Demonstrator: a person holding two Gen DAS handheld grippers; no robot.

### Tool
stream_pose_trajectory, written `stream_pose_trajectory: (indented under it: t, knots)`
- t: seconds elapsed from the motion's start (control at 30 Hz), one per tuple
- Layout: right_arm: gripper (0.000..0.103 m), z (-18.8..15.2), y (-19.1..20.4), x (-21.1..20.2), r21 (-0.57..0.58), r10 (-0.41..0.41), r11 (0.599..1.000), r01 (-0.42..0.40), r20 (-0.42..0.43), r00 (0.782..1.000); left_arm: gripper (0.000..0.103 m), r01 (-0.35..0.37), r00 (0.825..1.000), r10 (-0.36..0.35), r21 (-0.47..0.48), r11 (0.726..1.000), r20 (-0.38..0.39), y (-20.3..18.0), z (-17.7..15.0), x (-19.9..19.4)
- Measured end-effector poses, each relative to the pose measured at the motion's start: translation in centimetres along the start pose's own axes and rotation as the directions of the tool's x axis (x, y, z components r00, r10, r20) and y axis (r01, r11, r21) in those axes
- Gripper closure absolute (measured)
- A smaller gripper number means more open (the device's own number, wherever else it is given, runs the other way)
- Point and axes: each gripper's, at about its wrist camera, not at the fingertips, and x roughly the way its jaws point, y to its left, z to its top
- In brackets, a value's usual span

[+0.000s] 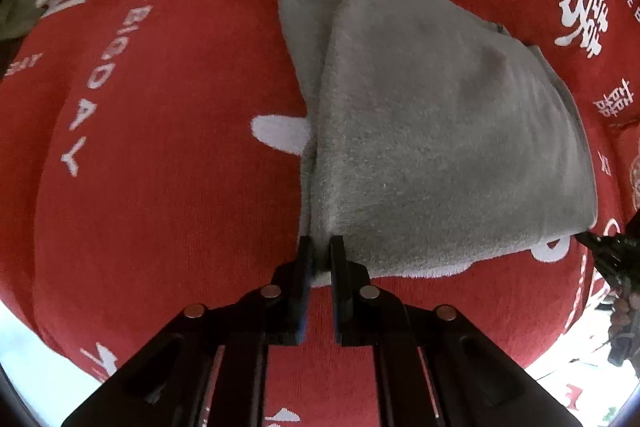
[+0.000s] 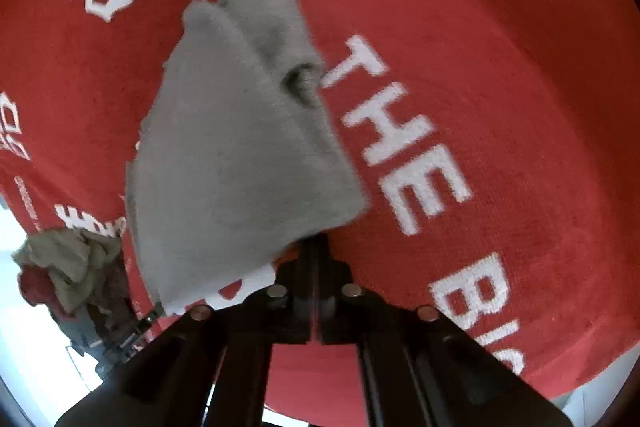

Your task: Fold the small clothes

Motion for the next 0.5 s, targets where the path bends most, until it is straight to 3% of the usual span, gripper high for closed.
stream_pose_trajectory:
  t: [0.07,0.13,0.37,0.5]
  knots:
    - [0.103,-0.2,0.4,-0.2,-0.028,-0.021,0.999,0.021,-0.010,1.000,0.055,-0.066,0.998,0.066,0.003,0.998,0.010,-0.2,-0.2,-0.4]
    - [0.100,-0.5,1.2,-0.4,-0.057,-0.047,0.997,0.045,-0.034,0.998,0.041,-0.095,0.995,0.095,-0.001,0.995,0.021,-0.4,-0.5,-0.8]
    - [0.099,-1.6,4.4,-0.6,-0.119,-0.095,0.989,0.086,-0.072,0.993,0.041,-0.150,0.989,0.149,-0.033,0.988,-0.018,-0.6,-1.4,-1.5]
    - [0.098,-3.0,7.6,0.1,-0.209,-0.124,0.973,0.100,-0.105,0.987,0.041,-0.145,0.989,0.142,-0.060,0.988,-0.045,-0.9,-2.1,-1.5]
